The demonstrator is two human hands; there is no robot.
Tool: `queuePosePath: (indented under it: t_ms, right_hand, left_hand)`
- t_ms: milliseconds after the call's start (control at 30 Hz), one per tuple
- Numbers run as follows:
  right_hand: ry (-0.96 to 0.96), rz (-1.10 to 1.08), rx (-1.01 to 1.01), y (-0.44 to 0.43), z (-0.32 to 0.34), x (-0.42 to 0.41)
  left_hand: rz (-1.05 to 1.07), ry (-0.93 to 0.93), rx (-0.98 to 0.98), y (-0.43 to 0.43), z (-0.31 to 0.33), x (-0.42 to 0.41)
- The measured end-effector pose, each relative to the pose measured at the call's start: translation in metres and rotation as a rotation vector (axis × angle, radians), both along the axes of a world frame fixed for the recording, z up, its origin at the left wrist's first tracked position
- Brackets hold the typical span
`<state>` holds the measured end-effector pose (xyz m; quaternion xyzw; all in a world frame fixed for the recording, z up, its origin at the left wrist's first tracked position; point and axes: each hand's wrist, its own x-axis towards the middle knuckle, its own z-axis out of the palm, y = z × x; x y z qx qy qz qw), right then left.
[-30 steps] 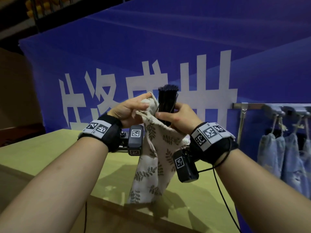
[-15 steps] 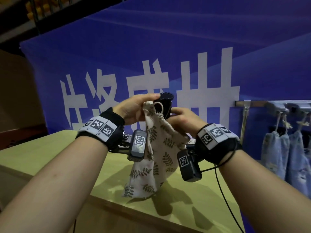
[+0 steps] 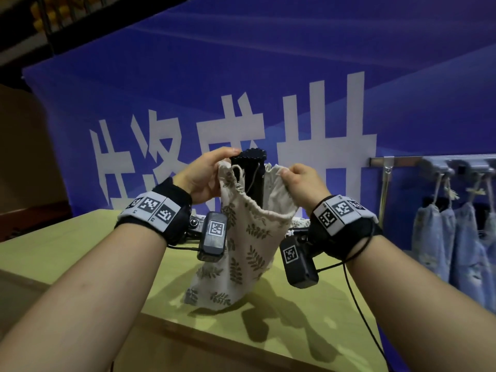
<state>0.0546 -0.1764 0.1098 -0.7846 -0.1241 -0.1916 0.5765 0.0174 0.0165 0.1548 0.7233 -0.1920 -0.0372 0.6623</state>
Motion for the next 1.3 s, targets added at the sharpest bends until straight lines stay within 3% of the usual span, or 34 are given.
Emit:
queuePosePath:
  t_ms: [267,600,1133,1300]
  right_hand:
    - [-0.001,0.057,0.143,0.014,0.012,-0.012]
    - [-0.035,0.139,0.273,0.008,0.022,-0.020]
    - [-0.061,0.003,-0.136,-0.034,0.047,-0.023]
    - [-0.060,0.056,-0.234,-0.046,0.043,-0.031]
  left_hand:
    - [0.080,-0.058,0.066,-0.009,0.001,-0.013]
    - [0.129,-0.107,-0.004,0.001,0.006,-0.015]
    - [0.323,-0.167,0.045,-0.024,0.012,0.007]
    - [0.331,-0.165,0.045,-0.034,0.013,0.008]
